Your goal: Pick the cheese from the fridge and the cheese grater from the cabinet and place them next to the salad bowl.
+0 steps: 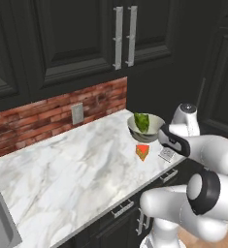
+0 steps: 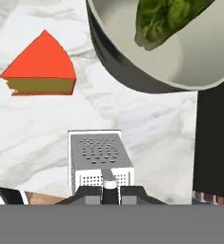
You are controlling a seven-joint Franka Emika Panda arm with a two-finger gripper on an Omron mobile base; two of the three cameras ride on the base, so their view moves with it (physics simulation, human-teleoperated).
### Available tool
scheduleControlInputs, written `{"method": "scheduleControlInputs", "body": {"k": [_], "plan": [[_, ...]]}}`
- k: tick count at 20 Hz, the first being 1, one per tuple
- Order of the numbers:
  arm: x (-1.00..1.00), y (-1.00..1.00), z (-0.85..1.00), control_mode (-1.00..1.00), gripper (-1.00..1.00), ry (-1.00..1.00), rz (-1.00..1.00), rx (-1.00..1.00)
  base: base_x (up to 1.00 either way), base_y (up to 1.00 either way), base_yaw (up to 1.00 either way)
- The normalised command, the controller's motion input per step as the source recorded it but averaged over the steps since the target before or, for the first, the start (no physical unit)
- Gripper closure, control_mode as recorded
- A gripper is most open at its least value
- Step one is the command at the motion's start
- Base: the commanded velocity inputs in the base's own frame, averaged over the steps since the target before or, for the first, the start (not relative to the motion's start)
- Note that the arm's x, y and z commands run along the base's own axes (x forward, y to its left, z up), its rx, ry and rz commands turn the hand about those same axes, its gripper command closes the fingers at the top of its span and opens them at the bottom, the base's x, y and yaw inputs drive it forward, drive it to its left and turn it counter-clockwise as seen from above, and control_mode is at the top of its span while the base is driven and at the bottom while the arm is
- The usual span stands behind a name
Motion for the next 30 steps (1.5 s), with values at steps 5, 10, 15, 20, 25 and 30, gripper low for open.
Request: {"method": "scheduleControlInputs", "body": {"k": [5, 10, 15, 20, 25, 30], "plan": [[0.03, 0.0, -0.15, -1.0, 1.0, -0.03, 0.0, 0.0, 0.0, 0.0, 0.0], [0.03, 0.0, -0.07, -1.0, 1.0, -0.02, 0.0, 0.0, 0.0, 0.0, 0.0], [0.12, 0.0, -0.03, -1.0, 1.0, 0.0, 0.0, 0.0, 0.0, 0.0, 0.0], [0.23, 0.0, -0.03, -1.0, 1.0, 0.0, 0.0, 0.0, 0.0, 0.0, 0.0], [0.25, 0.0, -0.01, -1.0, -1.0, 0.0, 0.0, 0.0, 0.0, 0.0, 0.0], [0.21, 0.0, 0.0, -1.0, -1.0, 0.0, 0.0, 0.0, 0.0, 0.0, 0.0]]}}
